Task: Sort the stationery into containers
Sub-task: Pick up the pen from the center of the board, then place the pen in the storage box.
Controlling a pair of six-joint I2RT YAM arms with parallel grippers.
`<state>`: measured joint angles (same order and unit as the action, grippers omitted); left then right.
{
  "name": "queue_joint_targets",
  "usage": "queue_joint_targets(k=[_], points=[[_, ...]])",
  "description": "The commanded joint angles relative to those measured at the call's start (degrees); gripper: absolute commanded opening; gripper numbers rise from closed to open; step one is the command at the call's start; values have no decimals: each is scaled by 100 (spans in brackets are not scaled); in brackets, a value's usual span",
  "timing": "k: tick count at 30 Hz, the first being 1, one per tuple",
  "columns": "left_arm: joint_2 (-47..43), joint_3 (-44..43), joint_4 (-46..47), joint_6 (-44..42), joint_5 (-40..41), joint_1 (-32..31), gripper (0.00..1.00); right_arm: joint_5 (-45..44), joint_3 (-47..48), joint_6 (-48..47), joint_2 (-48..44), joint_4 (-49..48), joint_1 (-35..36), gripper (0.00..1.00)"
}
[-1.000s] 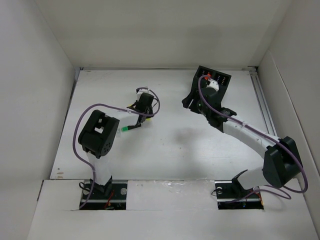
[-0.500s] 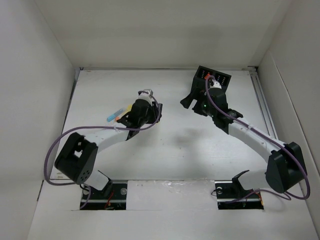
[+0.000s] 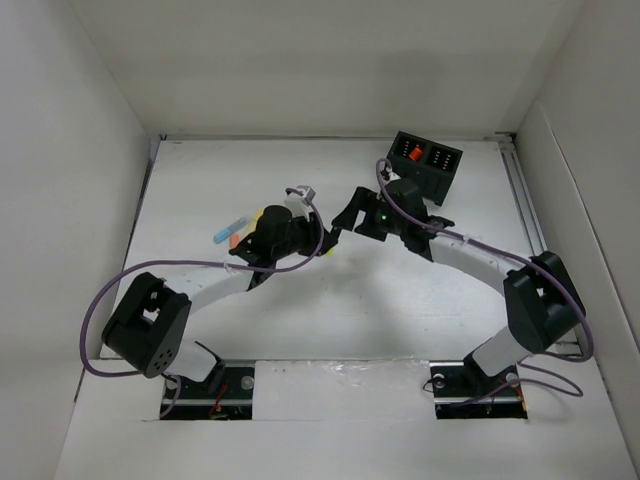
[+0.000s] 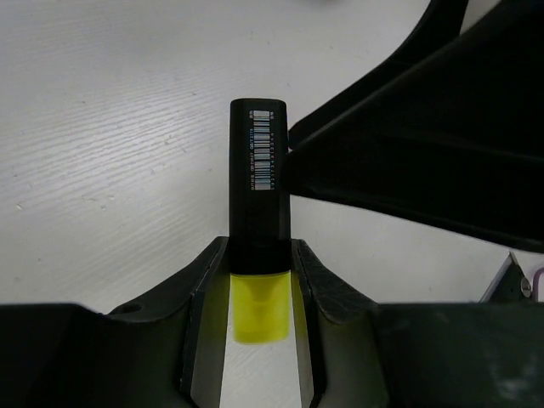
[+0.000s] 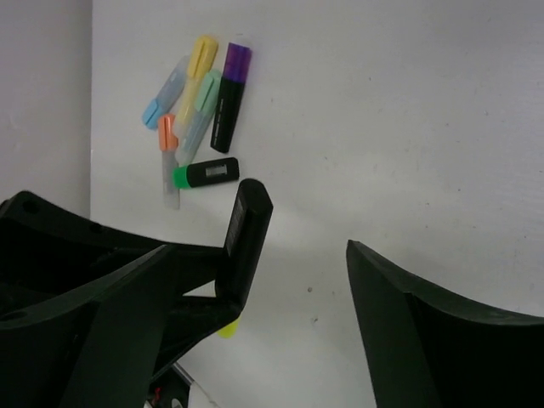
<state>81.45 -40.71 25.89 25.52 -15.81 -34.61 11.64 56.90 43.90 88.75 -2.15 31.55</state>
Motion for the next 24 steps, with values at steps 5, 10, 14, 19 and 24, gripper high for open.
queue_joint_targets(k=[5, 10, 14, 19, 24], points=[[-244, 81, 487, -64, -545, 7, 0, 242, 216, 242, 177, -655, 53, 60], [-305, 142, 549, -64, -607, 7, 2, 242, 216, 303, 283, -926, 53, 36], [-367, 142, 549, -64, -607, 7, 6, 374, 154, 364, 388, -1050, 53, 18], [-576, 247, 549, -64, -442, 7, 47, 208, 93, 418, 240, -1121, -69, 4], [-1016, 387, 487, -64, -98, 7, 55, -231, 320, 470, 55, -999, -604, 3]])
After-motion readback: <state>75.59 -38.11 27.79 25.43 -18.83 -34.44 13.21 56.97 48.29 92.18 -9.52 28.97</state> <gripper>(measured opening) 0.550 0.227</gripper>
